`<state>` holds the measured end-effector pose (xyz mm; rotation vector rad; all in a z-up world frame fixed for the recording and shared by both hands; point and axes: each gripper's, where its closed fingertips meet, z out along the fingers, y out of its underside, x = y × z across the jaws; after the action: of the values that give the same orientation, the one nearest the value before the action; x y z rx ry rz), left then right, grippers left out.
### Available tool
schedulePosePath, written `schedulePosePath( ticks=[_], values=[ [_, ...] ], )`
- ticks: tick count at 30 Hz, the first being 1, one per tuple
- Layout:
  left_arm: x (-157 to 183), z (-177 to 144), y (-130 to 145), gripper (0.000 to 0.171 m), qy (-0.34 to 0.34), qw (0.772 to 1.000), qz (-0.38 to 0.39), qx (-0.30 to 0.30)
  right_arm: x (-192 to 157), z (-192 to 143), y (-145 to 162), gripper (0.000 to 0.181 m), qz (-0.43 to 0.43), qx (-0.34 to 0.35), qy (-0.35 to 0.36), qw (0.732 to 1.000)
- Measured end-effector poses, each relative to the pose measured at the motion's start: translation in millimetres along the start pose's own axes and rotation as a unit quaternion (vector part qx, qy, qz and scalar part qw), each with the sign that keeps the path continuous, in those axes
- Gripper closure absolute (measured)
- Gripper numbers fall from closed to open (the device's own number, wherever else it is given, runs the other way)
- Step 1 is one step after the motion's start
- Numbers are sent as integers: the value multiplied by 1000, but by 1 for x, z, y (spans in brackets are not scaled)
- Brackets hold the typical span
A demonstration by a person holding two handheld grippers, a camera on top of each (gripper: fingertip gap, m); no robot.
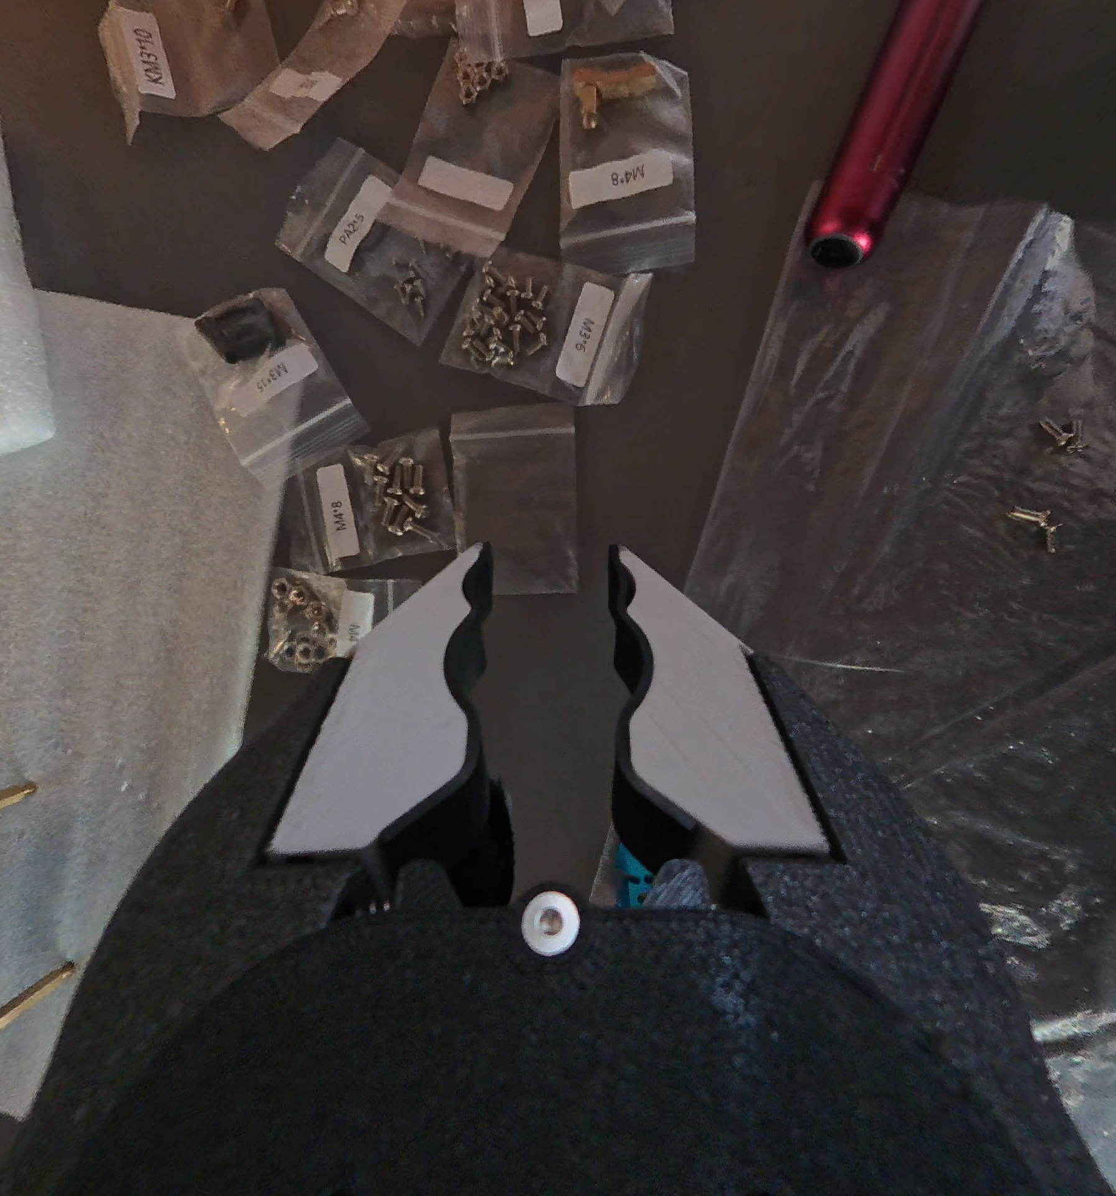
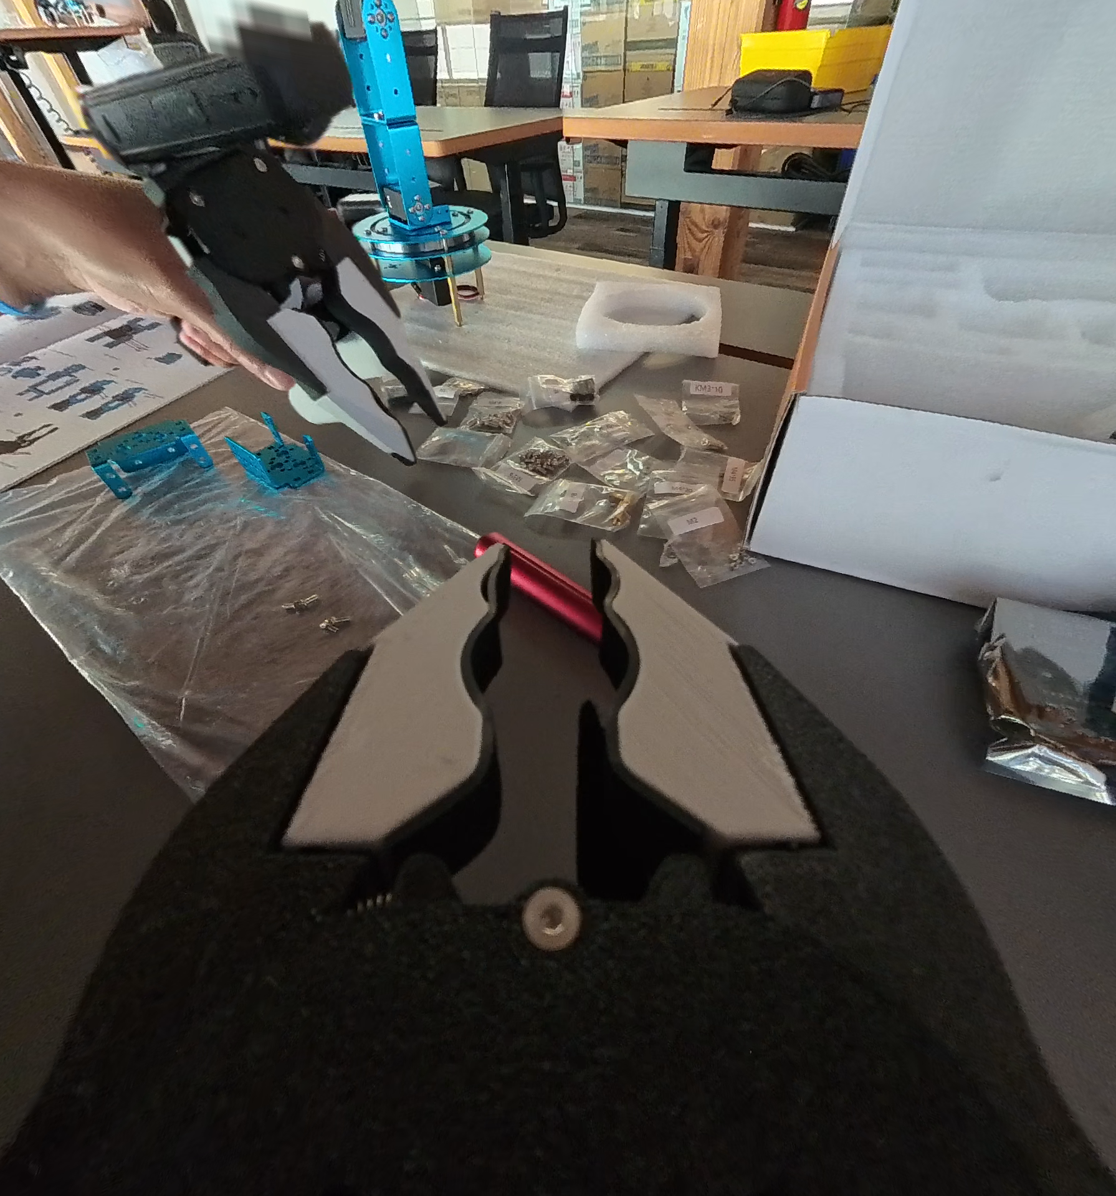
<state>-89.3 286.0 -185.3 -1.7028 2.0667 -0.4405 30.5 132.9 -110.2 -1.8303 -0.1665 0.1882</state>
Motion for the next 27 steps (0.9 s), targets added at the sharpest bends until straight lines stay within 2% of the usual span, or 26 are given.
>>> schedulePosePath(
  ticks=[4,14,16,20,22,25,27],
  values=[
    [11,2,-2,136,39,999,0,9,1,0,0,158,4,-1,1,1000],
    [7,1,7,136,41,999,-24,-7,-1,2,3,158,0,-10,-4,1000],
    [0,-1,-6,136,26,1000,-7,10,-1,2,3,158,0,-10,-4,1000],
    [-18,5,-55,136,-22,996,62,57,-2,4,5,158,-2,-15,-5,1000],
    [-19,17,-70,136,-3,996,69,54,-1,4,6,158,-5,-18,-2,1000],
    [-14,32,-91,129,72,995,-10,64,1,3,6,159,-4,-16,3,1000],
    [-19,41,-92,125,62,996,20,54,2,2,5,159,-2,-13,5,1000]
  ],
)
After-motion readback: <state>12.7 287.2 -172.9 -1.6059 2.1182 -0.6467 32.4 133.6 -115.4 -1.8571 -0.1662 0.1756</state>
